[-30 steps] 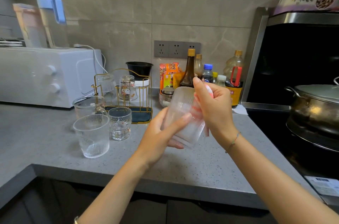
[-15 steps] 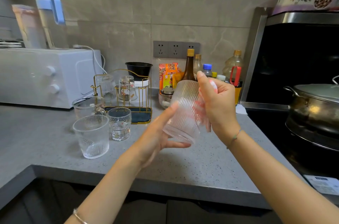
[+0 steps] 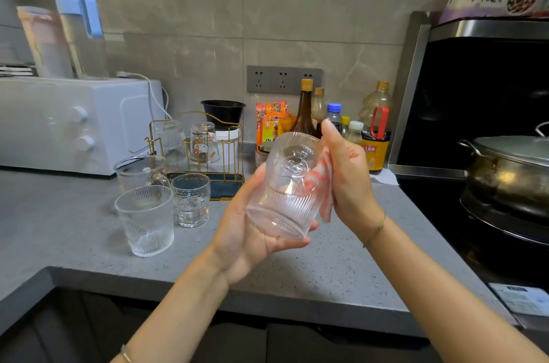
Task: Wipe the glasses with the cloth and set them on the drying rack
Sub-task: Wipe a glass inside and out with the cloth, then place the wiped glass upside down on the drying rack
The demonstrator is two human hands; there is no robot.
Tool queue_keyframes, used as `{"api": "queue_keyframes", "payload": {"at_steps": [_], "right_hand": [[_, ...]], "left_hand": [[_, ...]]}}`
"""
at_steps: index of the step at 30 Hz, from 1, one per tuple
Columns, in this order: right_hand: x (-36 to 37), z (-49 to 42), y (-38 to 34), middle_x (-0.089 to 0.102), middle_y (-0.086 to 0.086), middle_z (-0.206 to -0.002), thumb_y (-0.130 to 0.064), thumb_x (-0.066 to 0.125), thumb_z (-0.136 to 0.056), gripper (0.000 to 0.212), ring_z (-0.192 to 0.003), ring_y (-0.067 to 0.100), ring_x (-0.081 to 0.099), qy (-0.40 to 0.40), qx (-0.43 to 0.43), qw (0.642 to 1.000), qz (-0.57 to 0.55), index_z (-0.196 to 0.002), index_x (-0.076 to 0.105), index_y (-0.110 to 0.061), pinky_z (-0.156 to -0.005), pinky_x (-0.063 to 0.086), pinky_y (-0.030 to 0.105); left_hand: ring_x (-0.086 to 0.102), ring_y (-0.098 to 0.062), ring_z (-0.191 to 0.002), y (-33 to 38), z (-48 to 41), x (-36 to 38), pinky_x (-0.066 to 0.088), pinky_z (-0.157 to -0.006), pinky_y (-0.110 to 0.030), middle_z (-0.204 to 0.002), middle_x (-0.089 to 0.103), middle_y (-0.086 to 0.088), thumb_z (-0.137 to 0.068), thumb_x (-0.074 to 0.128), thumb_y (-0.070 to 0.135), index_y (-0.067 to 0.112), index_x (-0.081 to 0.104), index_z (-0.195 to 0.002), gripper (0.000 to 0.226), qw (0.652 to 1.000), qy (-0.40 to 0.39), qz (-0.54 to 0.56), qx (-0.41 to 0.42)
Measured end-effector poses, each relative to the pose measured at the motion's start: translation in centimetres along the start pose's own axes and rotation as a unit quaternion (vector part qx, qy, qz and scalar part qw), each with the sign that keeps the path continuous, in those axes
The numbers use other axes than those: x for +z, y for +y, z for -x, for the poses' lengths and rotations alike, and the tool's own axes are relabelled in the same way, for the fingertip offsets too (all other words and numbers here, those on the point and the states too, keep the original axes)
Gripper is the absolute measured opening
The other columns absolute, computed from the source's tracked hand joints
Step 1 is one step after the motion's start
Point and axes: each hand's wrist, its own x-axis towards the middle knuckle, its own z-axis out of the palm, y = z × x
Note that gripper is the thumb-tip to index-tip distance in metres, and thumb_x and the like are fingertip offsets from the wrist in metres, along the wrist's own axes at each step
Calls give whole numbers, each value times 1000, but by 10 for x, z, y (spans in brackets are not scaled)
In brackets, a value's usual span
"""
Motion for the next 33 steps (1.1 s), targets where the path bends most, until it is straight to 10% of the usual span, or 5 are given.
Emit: {"api": "queue_keyframes", "payload": {"at_steps": [4,9,17,26,33], "right_hand": [[-3,2,16,56,20,-66,-66,62,-74,80,-61,27,58,31,55,998,-2,-71,54,14,-72,53,39],[-25,-6,39,59,0,-53,-51,55,-89,44,-51,15,60,200,197,958,-60,-62,53,-16,-69,54,34],[-44,20,117,63,16,-95,-25,43,-101,31,-95,28,61,169,429,886,-48,-93,59,1,-81,45,35],[-36,46,83,47,-14,-137,-39,63,-87,41,-121,-15,39,-69,50,969,234,-126,50,-32,-92,28,-3],[-13,34,56,23,-29,-150,-47,73,-75,84,-142,-1,22,-257,-151,887,352,-143,25,-41,-118,23,32]], "left_hand": [[68,-33,-74,-10,-5,-9,59,-53,-35,-98,72,-17,-80,51,52,16,75,-102,49,998,-6,63,-26],[70,-32,-80,-26,-11,-26,60,-60,-37,-105,72,-15,-80,50,55,16,72,-105,51,997,48,27,-61],[69,-23,-95,-51,-21,-53,60,-72,-38,-120,67,-13,-75,61,53,8,58,-130,72,968,86,190,-138],[68,-34,-85,-48,-27,-55,57,-76,-41,-103,69,-23,-75,60,54,-1,61,-116,68,957,112,235,-130],[70,-36,-88,-16,-34,-47,60,-68,-39,-114,66,-19,-82,52,66,5,59,-127,76,967,67,206,-136]]}}
